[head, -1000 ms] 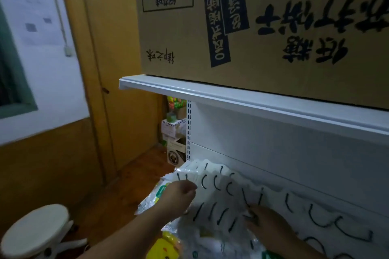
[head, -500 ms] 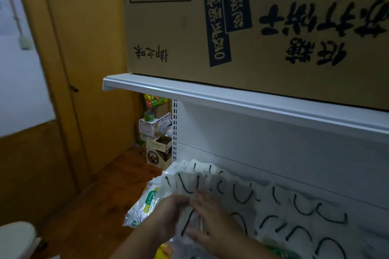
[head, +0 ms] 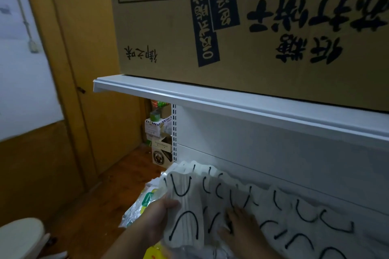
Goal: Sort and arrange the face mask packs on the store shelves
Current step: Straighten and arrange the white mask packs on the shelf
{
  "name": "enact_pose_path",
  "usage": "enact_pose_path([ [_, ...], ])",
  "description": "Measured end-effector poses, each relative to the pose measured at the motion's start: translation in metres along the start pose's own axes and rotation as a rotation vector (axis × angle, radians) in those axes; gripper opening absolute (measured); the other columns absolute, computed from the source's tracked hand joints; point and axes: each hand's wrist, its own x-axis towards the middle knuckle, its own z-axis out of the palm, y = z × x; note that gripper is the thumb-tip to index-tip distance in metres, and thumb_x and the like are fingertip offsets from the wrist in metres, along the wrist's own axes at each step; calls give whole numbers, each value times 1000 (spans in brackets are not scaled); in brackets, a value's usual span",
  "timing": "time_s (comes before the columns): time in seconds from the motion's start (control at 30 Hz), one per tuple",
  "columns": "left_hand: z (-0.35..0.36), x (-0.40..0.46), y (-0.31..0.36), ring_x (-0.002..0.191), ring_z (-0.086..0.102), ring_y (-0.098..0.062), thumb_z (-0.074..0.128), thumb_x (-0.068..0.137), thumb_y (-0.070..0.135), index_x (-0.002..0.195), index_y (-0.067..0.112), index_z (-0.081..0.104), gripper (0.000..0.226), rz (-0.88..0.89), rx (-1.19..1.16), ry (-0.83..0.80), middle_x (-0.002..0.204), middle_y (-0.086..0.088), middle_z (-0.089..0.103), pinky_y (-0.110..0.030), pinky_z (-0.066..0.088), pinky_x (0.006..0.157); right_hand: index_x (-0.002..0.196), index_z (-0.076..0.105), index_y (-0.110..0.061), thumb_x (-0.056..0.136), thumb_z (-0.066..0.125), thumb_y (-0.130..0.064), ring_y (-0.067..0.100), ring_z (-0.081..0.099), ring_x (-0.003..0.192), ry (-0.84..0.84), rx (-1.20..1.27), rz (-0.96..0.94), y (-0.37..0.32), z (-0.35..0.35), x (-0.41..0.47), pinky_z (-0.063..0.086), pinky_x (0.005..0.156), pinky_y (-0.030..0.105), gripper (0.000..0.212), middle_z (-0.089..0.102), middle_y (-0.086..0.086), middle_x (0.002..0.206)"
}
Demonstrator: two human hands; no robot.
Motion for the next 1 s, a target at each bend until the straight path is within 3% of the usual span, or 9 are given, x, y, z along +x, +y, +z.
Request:
enact_pose_path([
  [0.17, -1, 6, -3, 76, 72, -35, 43, 90, 5, 114, 7, 59, 29, -22, -33, 1, 95, -22, 73, -36, 54, 62, 144, 38, -26, 100, 38, -37, 13, 48, 127, 189, 439, 22, -1, -24, 0, 37, 103, 23, 46, 48, -6, 142],
  [0.3, 1, 15, -8, 85, 71, -36, 44, 94, 17, 120, 4, 59, 33, -60, -64, 24, 102, -23, 71, -40, 53, 71, 132, 42, -52, 96, 48, -31, -7, 53, 105, 327, 605, -242, -35, -40, -8, 38, 86, 5, 42, 58, -19, 120],
  [0.5, 5, 13, -9, 118, 58, -38, 56, 88, 43, 121, 1, 65, 54, -79, -162, -82, 128, -25, 59, -45, 45, 101, 149, 28, -19, 92, 49, -43, 8, 11, 145, 91, 255, -488, -81, -22, -1, 6, 115, 19, 65, 19, -6, 158],
  [0.63, 2, 15, -14, 109, 63, -39, 69, 75, 20, 116, 1, 68, 45, -43, -104, -68, 120, -26, 63, -43, 55, 84, 153, 15, -17, 87, 56, -52, 11, -9, 147, -12, 296, -486, -87, -16, -3, -3, 116, 23, 85, -5, -4, 161],
  [0.77, -3, 18, -13, 88, 70, -42, 57, 78, 6, 119, 4, 62, 41, -34, -76, 16, 106, -27, 69, -40, 57, 65, 151, 17, -21, 92, 54, -45, 3, -7, 144, 175, 477, -366, -68, -17, 0, -10, 100, -2, 74, -7, -17, 151],
  [0.83, -6, 16, -9, 88, 69, -43, 52, 84, 4, 118, 11, 59, 35, -8, -55, 41, 103, -27, 70, -42, 57, 66, 152, 9, -17, 92, 54, -46, 11, 0, 147, 199, 408, -240, -46, -13, 5, 2, 110, 6, 81, -3, -4, 159],
  [0.9, -10, 14, -5, 86, 69, -44, 52, 87, 5, 117, 15, 58, 32, -16, -32, 57, 101, -27, 70, -43, 56, 66, 144, 21, 13, 75, 71, -54, 29, 32, 141, 257, 233, -140, -33, -12, 7, 32, 108, 18, 108, 21, 28, 152],
  [0.93, -11, 13, -4, 83, 70, -43, 52, 87, 5, 115, 16, 58, 31, -24, -28, 59, 100, -27, 70, -42, 57, 62, 125, 42, 25, 59, 80, -60, 35, 52, 125, 221, 152, -110, -29, -10, 7, 47, 94, 20, 115, 41, 40, 135],
  [1.0, -9, 13, -3, 76, 71, -42, 52, 88, 3, 112, 15, 59, 28, -27, -25, 57, 95, -27, 71, -41, 57, 57, 84, 71, 13, 21, 83, -72, 27, 73, 83, 137, -6, -80, -27, -6, 6, 56, 60, 21, 106, 69, 29, 92],
])
